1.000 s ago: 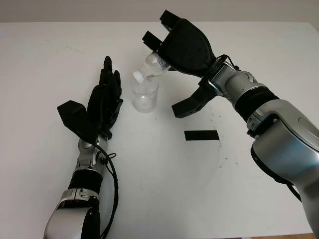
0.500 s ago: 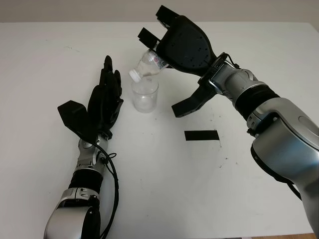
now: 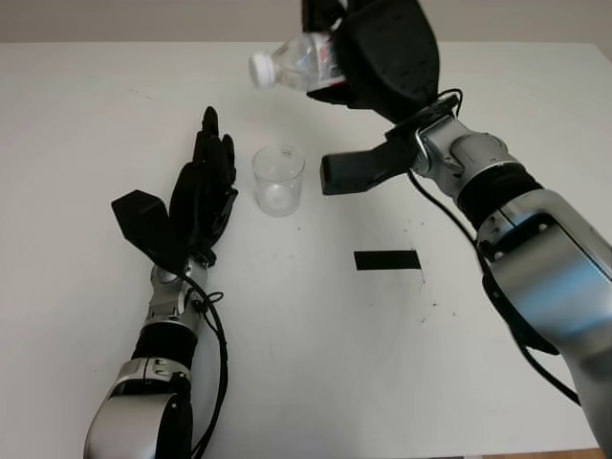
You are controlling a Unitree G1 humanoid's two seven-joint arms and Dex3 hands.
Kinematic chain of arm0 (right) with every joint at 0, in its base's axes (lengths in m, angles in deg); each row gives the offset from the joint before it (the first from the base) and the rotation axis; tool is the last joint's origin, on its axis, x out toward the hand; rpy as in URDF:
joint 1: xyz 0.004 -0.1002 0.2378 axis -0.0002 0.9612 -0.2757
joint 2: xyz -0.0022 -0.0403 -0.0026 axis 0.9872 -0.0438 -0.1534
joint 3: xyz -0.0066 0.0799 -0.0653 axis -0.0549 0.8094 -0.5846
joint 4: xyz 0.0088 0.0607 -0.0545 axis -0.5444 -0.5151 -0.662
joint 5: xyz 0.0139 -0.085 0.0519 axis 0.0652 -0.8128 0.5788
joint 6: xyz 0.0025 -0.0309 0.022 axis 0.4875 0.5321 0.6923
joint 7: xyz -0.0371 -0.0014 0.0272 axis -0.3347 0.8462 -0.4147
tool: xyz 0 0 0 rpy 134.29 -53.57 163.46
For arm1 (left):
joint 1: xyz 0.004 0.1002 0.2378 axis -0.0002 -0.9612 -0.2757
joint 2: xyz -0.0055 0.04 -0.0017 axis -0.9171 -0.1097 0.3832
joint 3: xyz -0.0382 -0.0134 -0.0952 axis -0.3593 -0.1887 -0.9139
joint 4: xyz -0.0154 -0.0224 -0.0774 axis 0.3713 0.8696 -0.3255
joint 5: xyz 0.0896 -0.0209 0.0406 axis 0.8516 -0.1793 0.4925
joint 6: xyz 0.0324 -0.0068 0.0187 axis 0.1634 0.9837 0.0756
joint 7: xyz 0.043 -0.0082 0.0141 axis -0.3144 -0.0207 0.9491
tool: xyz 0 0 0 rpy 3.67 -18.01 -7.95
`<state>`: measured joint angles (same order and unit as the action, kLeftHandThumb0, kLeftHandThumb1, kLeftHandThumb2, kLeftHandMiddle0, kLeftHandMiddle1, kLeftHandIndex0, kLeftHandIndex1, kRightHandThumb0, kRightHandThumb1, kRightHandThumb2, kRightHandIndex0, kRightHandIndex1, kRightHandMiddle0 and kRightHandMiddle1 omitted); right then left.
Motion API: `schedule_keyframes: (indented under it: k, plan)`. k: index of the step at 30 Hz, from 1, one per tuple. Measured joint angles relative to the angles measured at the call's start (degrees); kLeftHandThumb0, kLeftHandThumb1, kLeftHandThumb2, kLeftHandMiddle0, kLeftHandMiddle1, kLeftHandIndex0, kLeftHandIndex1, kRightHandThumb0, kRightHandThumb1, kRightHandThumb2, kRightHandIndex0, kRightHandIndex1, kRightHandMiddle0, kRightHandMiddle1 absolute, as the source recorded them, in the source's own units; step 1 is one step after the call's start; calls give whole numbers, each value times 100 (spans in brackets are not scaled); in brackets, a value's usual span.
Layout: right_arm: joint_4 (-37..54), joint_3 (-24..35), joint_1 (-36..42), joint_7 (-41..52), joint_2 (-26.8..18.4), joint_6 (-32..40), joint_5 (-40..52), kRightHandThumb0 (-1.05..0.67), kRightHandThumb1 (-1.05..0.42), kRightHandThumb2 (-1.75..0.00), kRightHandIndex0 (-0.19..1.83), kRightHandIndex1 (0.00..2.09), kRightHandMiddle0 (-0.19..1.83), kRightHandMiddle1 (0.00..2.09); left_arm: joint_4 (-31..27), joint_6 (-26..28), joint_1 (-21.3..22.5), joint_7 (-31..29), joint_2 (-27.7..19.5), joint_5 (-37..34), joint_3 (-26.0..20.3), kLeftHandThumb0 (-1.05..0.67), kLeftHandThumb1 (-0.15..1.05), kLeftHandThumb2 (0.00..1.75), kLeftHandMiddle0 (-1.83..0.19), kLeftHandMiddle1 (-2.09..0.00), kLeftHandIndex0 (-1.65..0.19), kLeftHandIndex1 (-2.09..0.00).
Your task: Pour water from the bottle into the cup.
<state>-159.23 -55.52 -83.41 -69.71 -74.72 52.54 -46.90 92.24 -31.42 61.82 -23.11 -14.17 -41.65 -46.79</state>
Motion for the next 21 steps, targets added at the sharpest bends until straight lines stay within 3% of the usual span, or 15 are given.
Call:
schedule_keyframes:
  k: [6,8,14,16,21]
  plan:
    - [475,1040,630,826,87,-339,1229,-40,-105,-42,140,209,104,209,48,31,31,-73,-85,0,-10,-87,105,72,19,0,19,0]
    - [669,1327,796,1168,136,-356,1568,-41,-105,-42,132,209,92,209,55,33,33,-108,-107,-3,-12,-87,105,72,19,0,19,0]
    - [1708,2180,1419,2389,300,-215,2681,-41,-105,-43,136,209,108,209,83,51,48,-243,-144,-6,-11,-86,105,74,19,0,19,0]
    - [2304,2419,1733,3014,334,241,3105,-43,-105,-43,133,209,106,209,89,56,50,-291,-164,-7,-9,-86,105,74,19,0,19,0]
    - [4157,2889,2690,4447,358,2183,4131,-41,-105,-38,123,209,97,209,83,74,50,-304,-183,-3,-8,-86,105,74,19,0,19,0]
